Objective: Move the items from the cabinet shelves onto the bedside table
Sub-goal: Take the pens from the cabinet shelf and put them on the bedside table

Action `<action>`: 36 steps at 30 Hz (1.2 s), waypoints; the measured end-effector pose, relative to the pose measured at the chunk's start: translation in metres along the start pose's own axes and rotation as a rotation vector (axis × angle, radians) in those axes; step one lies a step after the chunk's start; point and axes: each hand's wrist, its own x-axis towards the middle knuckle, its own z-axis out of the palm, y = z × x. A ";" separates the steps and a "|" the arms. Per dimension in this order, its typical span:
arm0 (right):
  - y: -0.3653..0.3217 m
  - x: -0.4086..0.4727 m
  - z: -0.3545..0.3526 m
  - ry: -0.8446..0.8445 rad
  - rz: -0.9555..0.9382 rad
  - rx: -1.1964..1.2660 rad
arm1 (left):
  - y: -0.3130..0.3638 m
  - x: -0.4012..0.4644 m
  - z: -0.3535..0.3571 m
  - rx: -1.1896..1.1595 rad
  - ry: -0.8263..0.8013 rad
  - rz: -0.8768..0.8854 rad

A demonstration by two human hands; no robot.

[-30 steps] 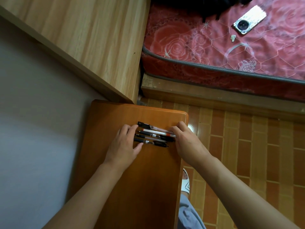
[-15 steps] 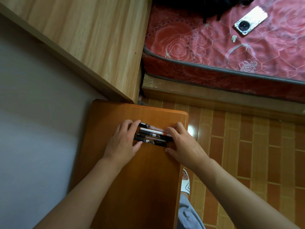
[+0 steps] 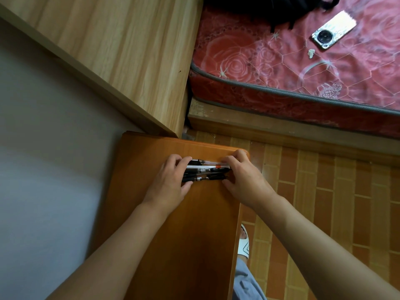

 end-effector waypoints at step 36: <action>-0.002 -0.004 0.001 0.024 -0.029 -0.131 | 0.000 -0.005 -0.001 -0.081 0.028 -0.040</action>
